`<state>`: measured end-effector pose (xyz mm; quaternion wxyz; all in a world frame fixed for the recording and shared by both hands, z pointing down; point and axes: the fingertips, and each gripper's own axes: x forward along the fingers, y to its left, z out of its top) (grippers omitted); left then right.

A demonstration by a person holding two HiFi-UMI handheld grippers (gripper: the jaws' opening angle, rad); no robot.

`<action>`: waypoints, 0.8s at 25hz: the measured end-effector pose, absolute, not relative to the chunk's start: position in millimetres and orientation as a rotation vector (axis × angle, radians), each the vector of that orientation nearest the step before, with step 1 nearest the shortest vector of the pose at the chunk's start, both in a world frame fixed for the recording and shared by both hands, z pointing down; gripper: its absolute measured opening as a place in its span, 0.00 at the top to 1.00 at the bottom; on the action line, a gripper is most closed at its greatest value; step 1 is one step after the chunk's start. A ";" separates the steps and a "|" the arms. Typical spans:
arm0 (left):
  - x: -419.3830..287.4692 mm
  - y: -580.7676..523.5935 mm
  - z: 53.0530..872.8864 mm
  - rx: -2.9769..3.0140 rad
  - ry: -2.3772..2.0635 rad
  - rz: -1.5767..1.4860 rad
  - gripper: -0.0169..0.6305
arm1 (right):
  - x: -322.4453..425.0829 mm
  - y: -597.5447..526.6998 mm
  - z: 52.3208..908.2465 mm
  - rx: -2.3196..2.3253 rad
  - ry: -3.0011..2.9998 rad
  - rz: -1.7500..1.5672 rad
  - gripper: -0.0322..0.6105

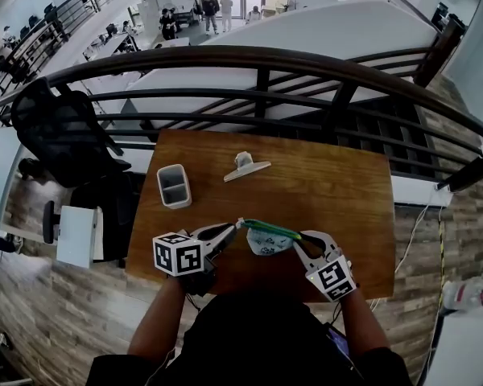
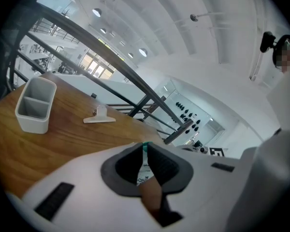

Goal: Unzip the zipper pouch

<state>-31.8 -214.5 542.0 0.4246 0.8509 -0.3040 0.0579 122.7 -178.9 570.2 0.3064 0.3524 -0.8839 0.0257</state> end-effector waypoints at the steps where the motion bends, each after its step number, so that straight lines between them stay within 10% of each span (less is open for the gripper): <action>1: -30.8 -213.0 540.9 2.124 -0.755 0.138 0.94 | 123.8 -178.3 569.7 0.936 -2.340 0.075 0.86; 20: -70.3 -191.4 539.9 2.091 -0.843 0.062 0.94 | 130.6 -173.2 544.3 1.115 -2.355 0.083 0.65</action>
